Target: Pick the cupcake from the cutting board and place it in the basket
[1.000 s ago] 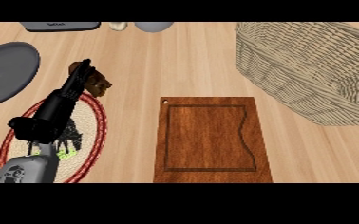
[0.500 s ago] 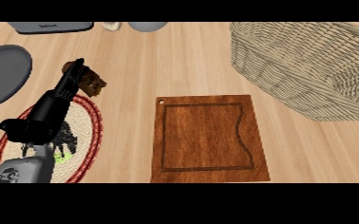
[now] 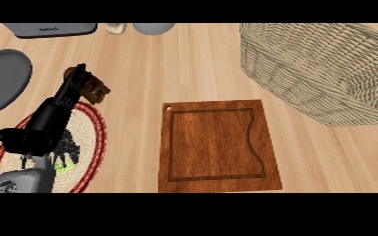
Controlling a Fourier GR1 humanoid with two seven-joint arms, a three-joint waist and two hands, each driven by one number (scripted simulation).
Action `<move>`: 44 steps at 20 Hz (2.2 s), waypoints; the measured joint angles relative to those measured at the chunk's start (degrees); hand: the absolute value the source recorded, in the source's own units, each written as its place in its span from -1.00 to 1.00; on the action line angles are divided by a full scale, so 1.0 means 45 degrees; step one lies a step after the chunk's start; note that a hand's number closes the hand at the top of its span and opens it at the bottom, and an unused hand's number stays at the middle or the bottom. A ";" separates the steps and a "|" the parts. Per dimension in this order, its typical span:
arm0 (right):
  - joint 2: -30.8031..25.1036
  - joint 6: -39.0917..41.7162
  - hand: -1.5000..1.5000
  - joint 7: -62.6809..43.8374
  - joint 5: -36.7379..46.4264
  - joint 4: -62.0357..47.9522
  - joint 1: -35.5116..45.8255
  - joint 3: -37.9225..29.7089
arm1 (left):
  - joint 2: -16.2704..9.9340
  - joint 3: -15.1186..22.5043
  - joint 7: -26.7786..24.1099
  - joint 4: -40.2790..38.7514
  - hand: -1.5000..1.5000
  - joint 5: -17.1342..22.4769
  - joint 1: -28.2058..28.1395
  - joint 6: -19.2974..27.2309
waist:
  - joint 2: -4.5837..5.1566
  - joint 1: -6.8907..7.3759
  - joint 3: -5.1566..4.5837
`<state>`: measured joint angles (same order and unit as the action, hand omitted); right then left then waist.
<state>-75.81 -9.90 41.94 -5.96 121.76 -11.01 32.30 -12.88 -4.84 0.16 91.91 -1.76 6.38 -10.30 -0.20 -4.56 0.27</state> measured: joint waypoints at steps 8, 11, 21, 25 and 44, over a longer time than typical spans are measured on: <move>-0.2109 0.2544 1.00 0.2310 -0.5235 -0.2944 -0.0287 -0.4288 | 0.0043 0.0160 0.0186 0.0156 0.00 -0.0079 -0.0058 -0.0044 | -0.0067 0.0143 -0.0053; -0.2609 0.3850 1.00 0.2377 -0.6852 -0.4350 -0.0232 -0.5582 | 0.0063 0.0261 0.0409 0.0371 0.00 -0.0054 0.0052 -0.0116 | -0.0051 0.0370 -0.0059; -0.2454 0.5629 1.00 -0.0790 -1.0189 -0.6629 0.1655 -0.7339 | 0.0227 0.0468 0.0472 -0.0132 0.00 -0.0085 0.1009 -0.0354 | 0.0087 0.1096 -0.0070; -0.1861 0.5763 1.00 -0.2146 -0.9965 -0.7620 0.3394 -0.6962 | 0.0224 0.0502 0.0353 -0.0291 0.00 -0.0021 0.1157 -0.0590 | 0.0149 0.1412 -0.0064; 0.4624 0.6414 1.00 -0.0865 -0.3123 -1.6027 1.0976 -0.4753 | 0.0564 0.0705 0.0129 -0.0174 0.00 -0.0386 0.0831 -0.0530 | 0.0175 0.1537 -0.0050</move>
<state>-55.00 18.96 38.05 -20.01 49.64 38.39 10.91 -10.34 -1.67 0.74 91.13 -3.50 10.12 -12.68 0.58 2.36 0.05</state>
